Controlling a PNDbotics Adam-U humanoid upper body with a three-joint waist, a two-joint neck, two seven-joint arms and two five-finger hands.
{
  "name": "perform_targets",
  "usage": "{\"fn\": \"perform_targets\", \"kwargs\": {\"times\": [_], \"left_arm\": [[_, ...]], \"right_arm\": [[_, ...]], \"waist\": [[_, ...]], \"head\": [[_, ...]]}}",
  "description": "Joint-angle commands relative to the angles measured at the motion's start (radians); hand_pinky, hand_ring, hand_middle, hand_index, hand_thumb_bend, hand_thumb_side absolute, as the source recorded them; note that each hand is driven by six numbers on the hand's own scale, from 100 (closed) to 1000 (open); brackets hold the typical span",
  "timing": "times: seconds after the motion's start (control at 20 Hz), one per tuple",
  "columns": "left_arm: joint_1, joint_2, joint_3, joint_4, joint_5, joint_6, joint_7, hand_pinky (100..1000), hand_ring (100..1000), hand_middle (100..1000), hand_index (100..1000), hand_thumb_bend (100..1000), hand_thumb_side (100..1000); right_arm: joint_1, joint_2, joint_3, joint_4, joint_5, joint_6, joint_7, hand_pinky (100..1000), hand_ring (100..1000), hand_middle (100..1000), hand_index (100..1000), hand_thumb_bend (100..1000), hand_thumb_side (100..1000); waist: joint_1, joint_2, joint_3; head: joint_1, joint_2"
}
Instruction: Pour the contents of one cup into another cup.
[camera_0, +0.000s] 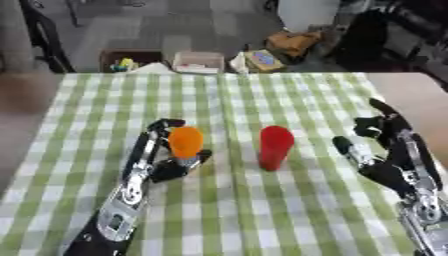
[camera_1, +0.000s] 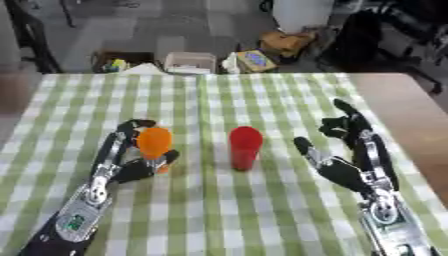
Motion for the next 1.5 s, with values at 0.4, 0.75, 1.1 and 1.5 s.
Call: {"fn": "perform_targets", "kwargs": {"times": [0.4,0.75,1.1,1.5], "left_arm": [[-0.027,-0.008,-0.003,0.02,-0.02,-0.016,-0.007,429,501,606,756,544,304],[-0.026,-0.011,-0.001,0.021,0.012,-0.024,0.006,286,351,438,722,418,267],[-0.009,0.008,-0.002,-0.063,0.067,-0.007,0.06,168,248,324,695,228,216],[0.033,0.055,-0.032,-0.231,0.097,0.022,0.055,172,252,323,697,186,194]], "right_arm": [[-0.014,-0.01,-0.001,-0.007,-0.007,-0.003,0.006,719,784,525,930,582,310],[-0.014,-0.009,-0.002,-0.006,-0.007,-0.003,0.005,719,784,524,930,577,312],[-0.019,-0.01,0.004,0.016,-0.005,-0.001,0.012,695,764,485,930,569,302],[-0.058,-0.029,0.044,0.128,0.021,-0.022,0.059,664,727,447,918,601,288]], "waist": [[-0.003,-0.014,-0.003],[-0.005,-0.014,-0.004],[-0.002,-0.016,0.008],[0.004,-0.026,0.046]], "head": [[0.0,-0.01],[0.0,-0.011],[-0.005,-0.012],[-0.021,-0.012]]}}
